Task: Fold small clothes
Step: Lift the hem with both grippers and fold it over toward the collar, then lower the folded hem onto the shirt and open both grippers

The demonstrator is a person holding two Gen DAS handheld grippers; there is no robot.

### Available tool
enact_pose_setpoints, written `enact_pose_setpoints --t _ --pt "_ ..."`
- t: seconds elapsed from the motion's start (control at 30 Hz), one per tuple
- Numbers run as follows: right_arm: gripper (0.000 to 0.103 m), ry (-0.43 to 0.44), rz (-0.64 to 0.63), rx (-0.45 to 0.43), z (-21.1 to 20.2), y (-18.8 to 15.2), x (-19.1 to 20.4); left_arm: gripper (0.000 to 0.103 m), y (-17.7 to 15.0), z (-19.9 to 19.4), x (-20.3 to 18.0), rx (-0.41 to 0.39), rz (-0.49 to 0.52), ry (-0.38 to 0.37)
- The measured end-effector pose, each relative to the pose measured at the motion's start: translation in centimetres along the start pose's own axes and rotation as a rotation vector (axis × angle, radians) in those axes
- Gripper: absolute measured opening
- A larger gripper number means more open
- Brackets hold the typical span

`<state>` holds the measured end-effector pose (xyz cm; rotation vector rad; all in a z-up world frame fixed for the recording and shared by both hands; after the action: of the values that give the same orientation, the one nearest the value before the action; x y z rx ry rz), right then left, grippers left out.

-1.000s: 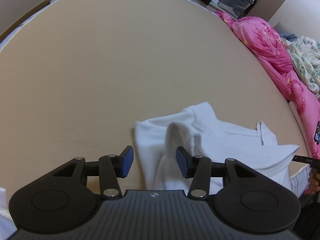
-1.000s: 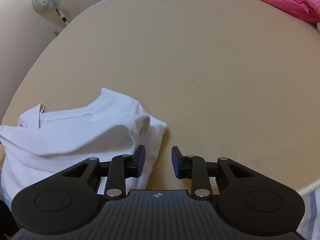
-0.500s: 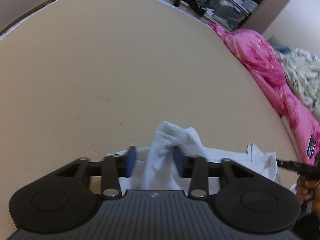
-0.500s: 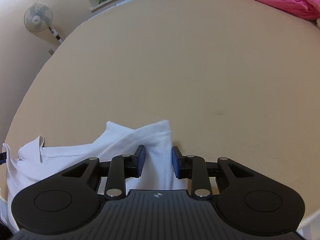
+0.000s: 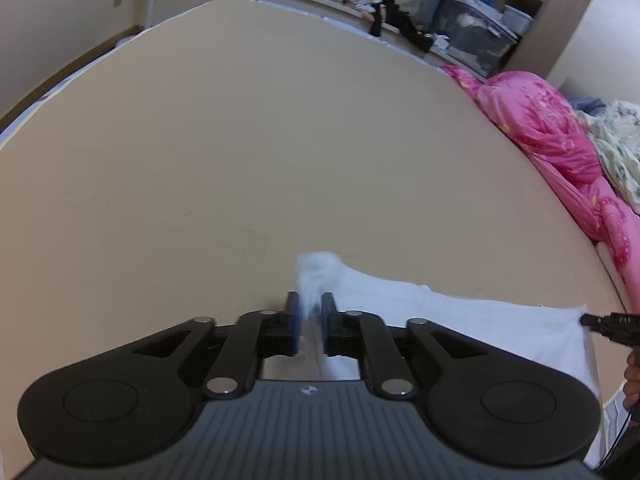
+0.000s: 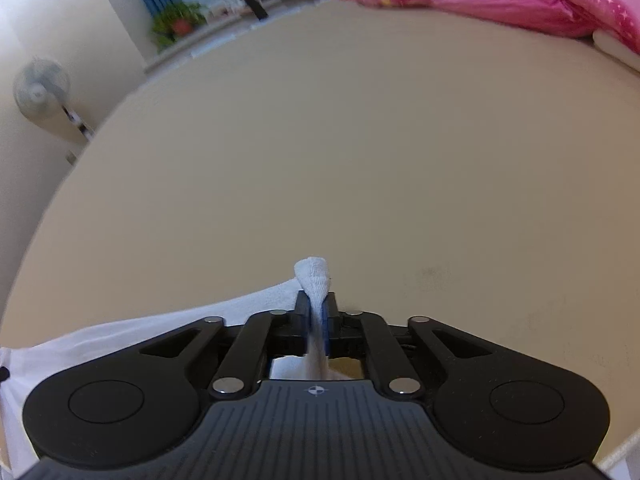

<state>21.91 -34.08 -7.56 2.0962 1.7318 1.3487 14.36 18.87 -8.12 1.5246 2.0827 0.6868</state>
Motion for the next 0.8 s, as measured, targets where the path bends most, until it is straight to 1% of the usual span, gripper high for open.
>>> enact_pose_setpoints --t 0.03,0.07,0.1,0.17,0.2,0.23,0.27,0.3,0.37,0.43,0.47,0.57,0.67,0.7,0.77,0.8 --pt "0.027 -0.012 0.004 -0.003 -0.2 -0.1 -0.1 0.024 -0.1 -0.1 0.6 0.017 -0.027 -0.01" --pt "0.037 -0.014 0.011 -0.011 -0.5 -0.1 -0.2 0.033 -0.3 -0.1 1.2 0.037 -0.057 -0.026" --pt "0.044 -0.012 0.02 -0.014 -1.0 -0.2 -0.4 0.036 -0.5 -0.1 2.1 0.059 -0.09 -0.043" --pt "0.05 0.011 0.036 0.002 -1.6 -0.7 -0.7 0.046 -1.0 -0.1 3.6 0.106 -0.134 -0.071" --pt "0.054 0.035 0.046 0.028 -1.8 -1.1 -0.8 0.05 -1.4 -0.1 4.2 0.131 -0.139 -0.081" --pt "0.056 0.064 0.056 0.063 -2.0 -1.7 -0.9 0.059 -1.9 0.0 4.7 0.158 -0.139 -0.092" --pt "0.06 0.091 0.06 0.103 -2.0 -2.3 -1.0 0.065 -2.2 0.2 5.4 0.183 -0.136 -0.108" --pt "0.062 0.106 0.058 0.136 -2.2 -2.8 -1.1 0.066 -2.6 0.3 5.6 0.206 -0.133 -0.124" --pt "0.063 0.118 0.049 0.2 -2.1 -4.1 -1.3 0.067 -3.2 0.7 5.5 0.245 -0.116 -0.157" --pt "0.067 0.113 0.048 0.239 -2.1 -4.7 -1.5 0.068 -4.2 0.8 5.3 0.269 -0.089 -0.163" --pt "0.069 0.112 0.049 0.243 -2.2 -4.8 -1.6 0.068 -4.5 1.1 4.9 0.276 -0.068 -0.156" --pt "0.069 0.112 0.055 0.236 -2.1 -4.7 -1.5 0.068 -4.9 1.8 3.8 0.273 -0.014 -0.13" --pt "0.069 0.096 0.046 0.224 -1.6 -4.6 -1.2 0.068 -4.7 2.4 2.5 0.242 -0.005 -0.099" --pt "0.069 0.09 0.038 0.219 -2.2 -5.2 -1.5 0.068 -4.7 2.7 2.2 0.234 -0.007 -0.091" --pt "0.066 0.08 0.025 0.209 -2.1 -5.5 -1.2 0.067 -4.3 3.2 0.9 0.215 -0.003 -0.081" --pt "0.062 0.078 0.021 0.203 -1.9 -5.2 -0.9 0.067 -4.2 3.3 0.6 0.203 0.003 -0.077"
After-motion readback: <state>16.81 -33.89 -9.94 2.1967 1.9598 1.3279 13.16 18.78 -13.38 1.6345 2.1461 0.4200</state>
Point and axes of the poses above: each gripper's, at about its wrist camera, not at the fingertips, and z roughly the way its jaws point, x to its left, y to its top, the point moved 4 cm from there along z, roughly the way its jaws point, and after that the axes turned 14 degrees about y, right-handed, at the moved point
